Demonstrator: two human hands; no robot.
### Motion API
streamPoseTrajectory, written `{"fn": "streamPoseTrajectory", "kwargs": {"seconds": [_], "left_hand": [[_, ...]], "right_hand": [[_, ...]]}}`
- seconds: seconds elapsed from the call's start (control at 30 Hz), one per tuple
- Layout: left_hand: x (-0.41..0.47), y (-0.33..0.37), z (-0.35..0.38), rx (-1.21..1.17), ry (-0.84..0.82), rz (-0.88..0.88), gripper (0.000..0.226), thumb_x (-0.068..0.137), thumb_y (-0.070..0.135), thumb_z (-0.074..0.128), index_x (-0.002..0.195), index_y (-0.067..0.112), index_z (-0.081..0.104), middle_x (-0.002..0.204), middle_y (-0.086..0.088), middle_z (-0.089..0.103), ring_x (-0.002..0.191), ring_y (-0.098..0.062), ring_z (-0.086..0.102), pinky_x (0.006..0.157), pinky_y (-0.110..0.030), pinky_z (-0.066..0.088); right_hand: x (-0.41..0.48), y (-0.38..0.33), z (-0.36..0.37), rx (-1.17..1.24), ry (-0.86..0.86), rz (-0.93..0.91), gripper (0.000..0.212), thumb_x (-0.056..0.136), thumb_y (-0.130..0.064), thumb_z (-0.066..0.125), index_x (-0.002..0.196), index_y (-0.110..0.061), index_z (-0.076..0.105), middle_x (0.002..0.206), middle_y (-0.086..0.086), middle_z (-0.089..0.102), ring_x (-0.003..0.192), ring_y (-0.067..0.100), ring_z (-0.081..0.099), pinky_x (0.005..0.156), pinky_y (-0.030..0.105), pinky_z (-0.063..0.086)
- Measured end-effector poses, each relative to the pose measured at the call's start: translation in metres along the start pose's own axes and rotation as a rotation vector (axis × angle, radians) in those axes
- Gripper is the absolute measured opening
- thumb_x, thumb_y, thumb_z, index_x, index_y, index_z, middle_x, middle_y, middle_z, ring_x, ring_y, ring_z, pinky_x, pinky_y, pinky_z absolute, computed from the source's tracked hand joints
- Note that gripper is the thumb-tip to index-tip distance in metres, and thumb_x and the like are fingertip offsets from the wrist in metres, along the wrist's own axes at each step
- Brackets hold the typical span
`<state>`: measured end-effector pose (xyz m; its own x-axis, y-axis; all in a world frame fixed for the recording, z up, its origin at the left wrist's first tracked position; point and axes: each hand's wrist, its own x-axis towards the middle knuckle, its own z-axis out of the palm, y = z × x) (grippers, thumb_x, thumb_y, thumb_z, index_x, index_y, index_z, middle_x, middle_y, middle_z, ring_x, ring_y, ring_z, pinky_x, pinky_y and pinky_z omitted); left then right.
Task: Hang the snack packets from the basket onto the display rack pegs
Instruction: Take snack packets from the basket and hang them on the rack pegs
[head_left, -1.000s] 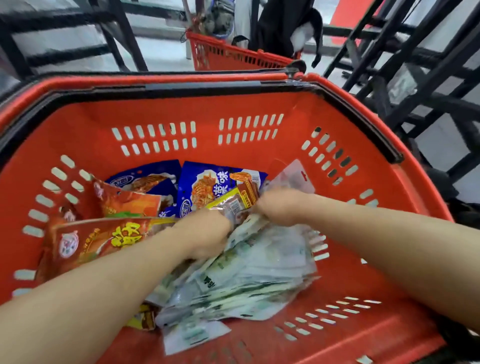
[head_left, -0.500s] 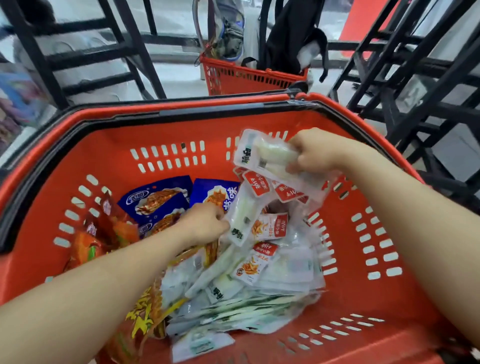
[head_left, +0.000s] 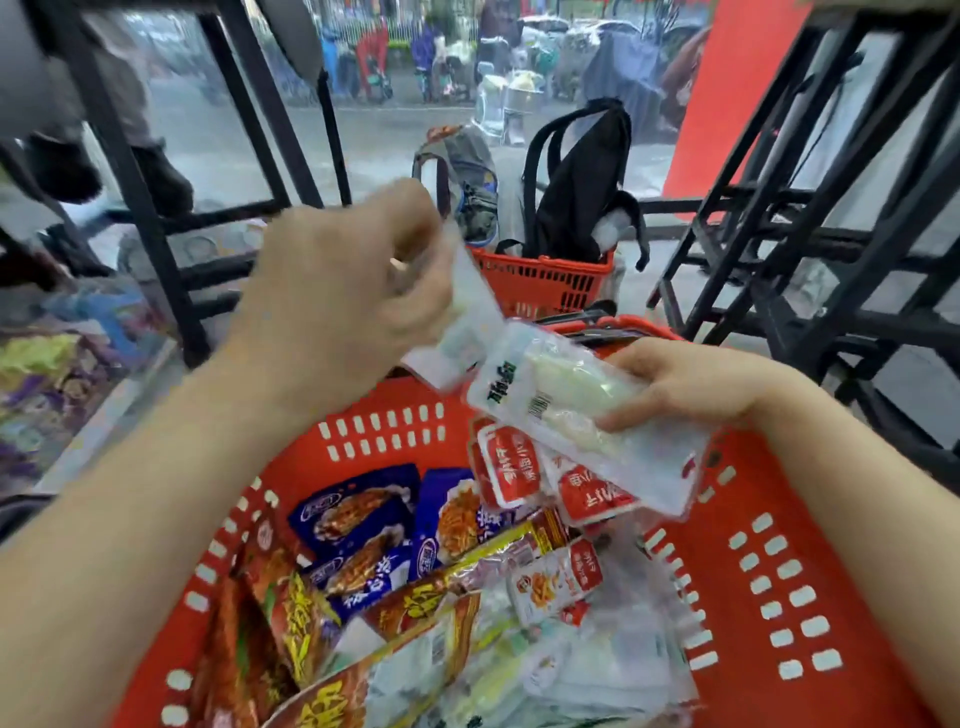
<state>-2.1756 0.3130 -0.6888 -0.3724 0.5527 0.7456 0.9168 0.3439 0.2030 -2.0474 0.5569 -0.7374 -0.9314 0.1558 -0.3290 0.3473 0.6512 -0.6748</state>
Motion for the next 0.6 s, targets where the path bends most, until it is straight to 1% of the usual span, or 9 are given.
{"fn": "streamPoseTrajectory", "kwargs": {"seconds": [0.07,0.13,0.17,0.2,0.27,0.33,0.47,0.53,0.6], "left_hand": [[-0.025,0.022,0.016,0.025,-0.184,0.14,0.012,0.092,0.035,0.046,0.09,0.027,0.055,0.075,0.002,0.066,0.068,-0.023,0.066,0.062,-0.029,0.052],[-0.055,0.035,0.037,0.007,-0.395,0.15,0.023,0.095,0.042,0.039,0.109,0.034,0.055,0.114,0.008,0.066,0.106,-0.013,0.064,0.088,-0.03,0.051],[-0.067,0.041,0.044,0.017,-0.484,0.169,0.029,0.096,0.04,0.038,0.119,0.032,0.054,0.13,0.009,0.06,0.12,-0.014,0.058,0.097,-0.034,0.049],[-0.076,0.044,0.05,0.046,-0.52,0.26,0.027,0.097,0.03,0.042,0.118,0.022,0.056,0.133,0.0,0.059,0.121,-0.02,0.058,0.096,-0.04,0.052],[-0.089,0.046,0.055,0.08,-0.396,0.545,0.009,0.093,0.007,0.051,0.089,0.011,0.058,0.116,-0.015,0.068,0.109,-0.033,0.065,0.081,-0.043,0.058],[-0.092,0.044,0.048,0.064,-0.28,0.611,0.017,0.09,0.002,0.053,0.077,0.012,0.056,0.11,-0.015,0.07,0.106,-0.034,0.066,0.078,-0.039,0.058],[-0.093,0.047,0.048,0.112,-0.267,0.603,0.022,0.093,0.003,0.05,0.076,0.014,0.058,0.111,-0.014,0.07,0.109,-0.034,0.065,0.072,-0.039,0.059],[-0.092,0.051,0.048,0.074,-0.352,0.581,0.022,0.094,0.008,0.048,0.077,0.015,0.06,0.107,-0.009,0.072,0.107,-0.031,0.066,0.065,-0.036,0.06],[-0.086,0.051,0.042,-0.074,-0.394,0.519,0.021,0.092,0.024,0.051,0.078,0.017,0.066,0.101,0.001,0.073,0.099,-0.02,0.069,0.06,-0.032,0.059]], "right_hand": [[-0.01,-0.01,0.004,0.454,0.005,-0.012,0.015,0.077,-0.008,0.073,0.092,-0.008,0.07,0.087,0.011,0.075,0.074,0.024,0.072,0.071,0.036,0.06],[-0.016,-0.02,0.018,0.815,0.047,-0.023,0.012,0.075,0.0,0.066,0.083,-0.007,0.071,0.08,0.014,0.073,0.066,0.024,0.07,0.063,0.033,0.06],[-0.017,-0.021,0.027,0.916,0.082,-0.016,0.015,0.077,0.002,0.061,0.079,-0.008,0.072,0.079,0.015,0.072,0.065,0.024,0.069,0.063,0.033,0.059],[-0.018,-0.022,0.038,0.971,0.108,-0.005,0.019,0.081,0.004,0.057,0.08,-0.008,0.071,0.08,0.015,0.071,0.068,0.026,0.068,0.065,0.036,0.057],[-0.021,-0.022,0.054,1.071,0.139,0.025,0.022,0.084,0.001,0.049,0.094,-0.005,0.067,0.09,0.019,0.066,0.078,0.031,0.064,0.077,0.042,0.052],[-0.024,-0.024,0.06,1.204,0.099,0.02,0.026,0.082,-0.013,0.049,0.101,-0.006,0.066,0.093,0.018,0.064,0.08,0.03,0.061,0.08,0.042,0.049],[-0.026,-0.028,0.062,1.179,0.141,-0.084,0.034,0.095,-0.036,0.049,0.087,-0.012,0.072,0.083,0.008,0.072,0.069,0.019,0.07,0.064,0.03,0.054],[-0.024,-0.029,0.068,1.034,0.222,-0.122,0.016,0.092,-0.022,0.059,0.095,-0.011,0.07,0.091,0.011,0.074,0.074,0.019,0.072,0.066,0.029,0.058],[-0.021,-0.02,0.071,0.899,0.264,-0.155,0.024,0.085,-0.013,0.065,0.108,-0.009,0.066,0.104,0.015,0.073,0.09,0.028,0.072,0.08,0.039,0.058]]}}
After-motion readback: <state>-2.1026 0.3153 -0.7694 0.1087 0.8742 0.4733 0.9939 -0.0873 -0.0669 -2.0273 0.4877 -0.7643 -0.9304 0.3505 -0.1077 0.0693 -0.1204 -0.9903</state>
